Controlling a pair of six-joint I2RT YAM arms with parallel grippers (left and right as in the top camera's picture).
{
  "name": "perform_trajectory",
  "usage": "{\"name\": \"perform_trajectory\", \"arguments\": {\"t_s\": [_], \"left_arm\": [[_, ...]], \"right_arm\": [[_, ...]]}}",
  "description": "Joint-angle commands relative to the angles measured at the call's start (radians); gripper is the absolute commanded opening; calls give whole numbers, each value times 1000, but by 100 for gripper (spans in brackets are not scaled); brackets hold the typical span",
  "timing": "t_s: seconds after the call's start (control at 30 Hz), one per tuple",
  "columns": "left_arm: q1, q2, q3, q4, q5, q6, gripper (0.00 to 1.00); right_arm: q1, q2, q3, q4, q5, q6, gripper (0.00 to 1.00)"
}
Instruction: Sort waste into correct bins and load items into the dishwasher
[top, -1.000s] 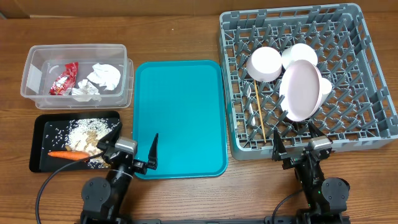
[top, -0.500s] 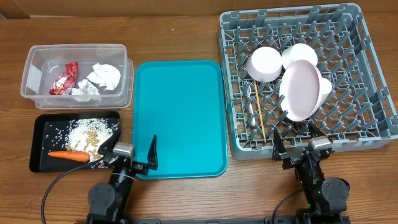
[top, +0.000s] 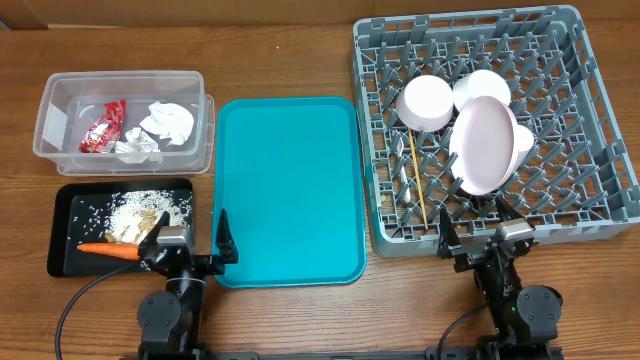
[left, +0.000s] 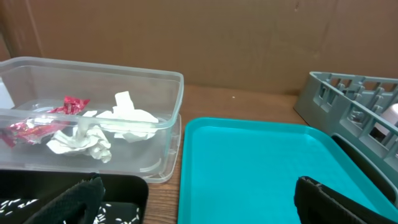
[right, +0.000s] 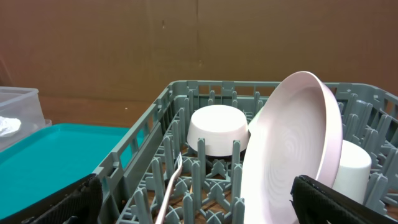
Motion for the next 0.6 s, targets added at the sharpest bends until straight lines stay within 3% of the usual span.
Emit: {"name": "perform_trajectory", "arguments": {"t_s": [0.0,0.57], "left_arm": [[3,-13,-7,5,-13,-33,100],[-80,-13,-7,5,-13,-99,100]], "right_arm": [[-5,-12,-11,3,8,-3,100],[-5,-12,-11,3,8,-3,100]]}}
